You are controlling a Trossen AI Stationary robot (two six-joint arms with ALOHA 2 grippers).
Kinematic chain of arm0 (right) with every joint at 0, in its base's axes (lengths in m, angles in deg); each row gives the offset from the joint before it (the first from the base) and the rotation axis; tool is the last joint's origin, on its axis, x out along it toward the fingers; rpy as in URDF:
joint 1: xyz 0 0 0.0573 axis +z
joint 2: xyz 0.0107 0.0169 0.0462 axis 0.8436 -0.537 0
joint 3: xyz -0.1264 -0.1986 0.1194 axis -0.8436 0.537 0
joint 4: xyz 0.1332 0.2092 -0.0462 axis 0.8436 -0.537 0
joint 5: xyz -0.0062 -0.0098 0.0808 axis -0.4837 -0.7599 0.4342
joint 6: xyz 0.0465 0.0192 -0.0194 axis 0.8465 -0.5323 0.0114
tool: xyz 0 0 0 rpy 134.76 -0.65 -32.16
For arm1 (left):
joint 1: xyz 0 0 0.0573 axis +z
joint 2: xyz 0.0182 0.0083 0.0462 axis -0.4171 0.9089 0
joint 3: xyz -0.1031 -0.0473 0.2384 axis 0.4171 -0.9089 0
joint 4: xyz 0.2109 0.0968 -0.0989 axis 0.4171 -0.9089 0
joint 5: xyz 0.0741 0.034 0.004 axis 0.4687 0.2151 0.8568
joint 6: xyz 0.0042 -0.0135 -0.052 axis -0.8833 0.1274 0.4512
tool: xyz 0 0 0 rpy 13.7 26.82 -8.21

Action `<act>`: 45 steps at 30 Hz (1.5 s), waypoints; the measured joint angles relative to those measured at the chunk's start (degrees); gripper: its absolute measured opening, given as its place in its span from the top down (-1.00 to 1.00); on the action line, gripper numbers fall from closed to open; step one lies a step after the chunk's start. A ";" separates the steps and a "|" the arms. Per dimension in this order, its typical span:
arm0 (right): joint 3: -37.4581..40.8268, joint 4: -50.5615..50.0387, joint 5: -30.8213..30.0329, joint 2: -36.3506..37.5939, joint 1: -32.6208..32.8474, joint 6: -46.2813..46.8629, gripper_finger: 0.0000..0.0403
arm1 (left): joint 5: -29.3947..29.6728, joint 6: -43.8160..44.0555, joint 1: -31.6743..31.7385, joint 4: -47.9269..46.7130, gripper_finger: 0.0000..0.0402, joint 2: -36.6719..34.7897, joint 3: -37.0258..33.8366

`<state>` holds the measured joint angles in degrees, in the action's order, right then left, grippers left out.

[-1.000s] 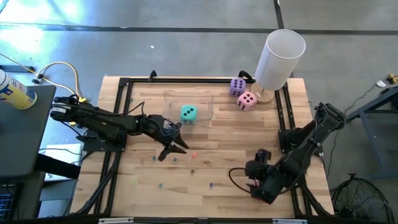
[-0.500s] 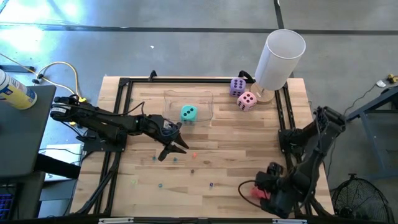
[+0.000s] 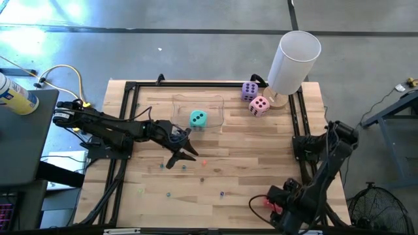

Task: Pick & Place Dice
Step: Put the large red dice into the transparent bin

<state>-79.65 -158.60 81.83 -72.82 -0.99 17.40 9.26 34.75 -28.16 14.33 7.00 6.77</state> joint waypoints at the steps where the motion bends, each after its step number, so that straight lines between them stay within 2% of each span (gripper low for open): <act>1: 0.02 -0.08 0.09 -0.37 0.00 0.53 -0.95 | 0.02 0.00 0.01 0.00 0.45 -0.02 -0.01; 8: 0.02 -0.41 4.73 -1.22 -1.60 3.58 -0.95 | -0.04 1.54 -0.42 0.00 0.45 -0.01 0.00; 22: 1.74 -2.03 7.84 -1.15 -3.82 1.00 -0.95 | 0.04 0.91 0.02 1.79 0.45 -0.02 0.00; 45: 1.77 -0.45 7.63 -1.13 -3.79 0.74 -0.95 | -0.04 0.00 0.02 3.91 0.45 -0.02 0.00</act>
<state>-77.88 -159.06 89.46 -73.95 -4.78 18.14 9.22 34.75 -28.14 18.25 6.99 6.77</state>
